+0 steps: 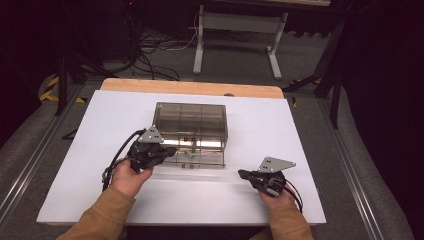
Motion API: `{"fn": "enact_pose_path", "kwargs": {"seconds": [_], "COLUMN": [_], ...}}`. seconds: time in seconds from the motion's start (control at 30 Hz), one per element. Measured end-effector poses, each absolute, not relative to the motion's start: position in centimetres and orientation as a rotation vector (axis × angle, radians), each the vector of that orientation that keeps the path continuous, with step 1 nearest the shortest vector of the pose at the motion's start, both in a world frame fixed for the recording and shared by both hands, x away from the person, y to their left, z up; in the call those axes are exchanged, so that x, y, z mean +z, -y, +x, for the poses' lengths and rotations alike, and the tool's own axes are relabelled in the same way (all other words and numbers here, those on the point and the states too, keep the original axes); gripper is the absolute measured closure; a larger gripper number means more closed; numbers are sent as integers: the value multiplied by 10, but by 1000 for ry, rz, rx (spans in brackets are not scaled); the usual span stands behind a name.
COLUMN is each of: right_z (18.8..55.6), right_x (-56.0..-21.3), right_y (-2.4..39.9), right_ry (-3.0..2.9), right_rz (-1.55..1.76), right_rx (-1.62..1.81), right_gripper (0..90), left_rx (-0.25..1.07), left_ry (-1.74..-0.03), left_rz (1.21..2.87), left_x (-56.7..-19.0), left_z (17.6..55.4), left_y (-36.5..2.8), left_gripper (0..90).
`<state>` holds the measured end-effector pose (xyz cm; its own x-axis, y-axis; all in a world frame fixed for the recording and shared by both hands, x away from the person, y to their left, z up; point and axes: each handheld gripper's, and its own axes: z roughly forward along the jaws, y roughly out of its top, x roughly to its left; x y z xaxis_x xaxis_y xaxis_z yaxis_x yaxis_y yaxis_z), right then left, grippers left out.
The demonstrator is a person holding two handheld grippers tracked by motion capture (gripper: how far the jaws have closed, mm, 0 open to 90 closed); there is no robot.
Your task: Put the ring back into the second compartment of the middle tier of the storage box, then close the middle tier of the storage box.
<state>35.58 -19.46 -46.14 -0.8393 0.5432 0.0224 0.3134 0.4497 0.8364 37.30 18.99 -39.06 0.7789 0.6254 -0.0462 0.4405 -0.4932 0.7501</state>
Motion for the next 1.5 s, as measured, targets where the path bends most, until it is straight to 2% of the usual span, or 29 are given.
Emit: {"fn": "enact_pose_path", "kwargs": {"seconds": [0.47, 0.9, 0.97, 1.5], "right_z": [355, 363, 364, 371], "right_x": [-453, -450, -450, -455], "right_y": [179, 155, 152, 142], "right_ry": [-2487, -2589, -2602, -2614], "right_rz": [673, 543, 534, 545], "right_rx": [1384, 1362, 1363, 1330], "right_gripper": [900, 900, 900, 900], "left_rx": [262, 243, 209, 134], "left_ry": [-800, -878, -895, -937], "left_rz": [2217, 2235, 2225, 2301], "left_x": [-394, -402, -405, -424], "left_z": [361, 349, 348, 355], "left_y": [-215, -241, -244, -245], "left_gripper": [899, 898, 898, 898]}}
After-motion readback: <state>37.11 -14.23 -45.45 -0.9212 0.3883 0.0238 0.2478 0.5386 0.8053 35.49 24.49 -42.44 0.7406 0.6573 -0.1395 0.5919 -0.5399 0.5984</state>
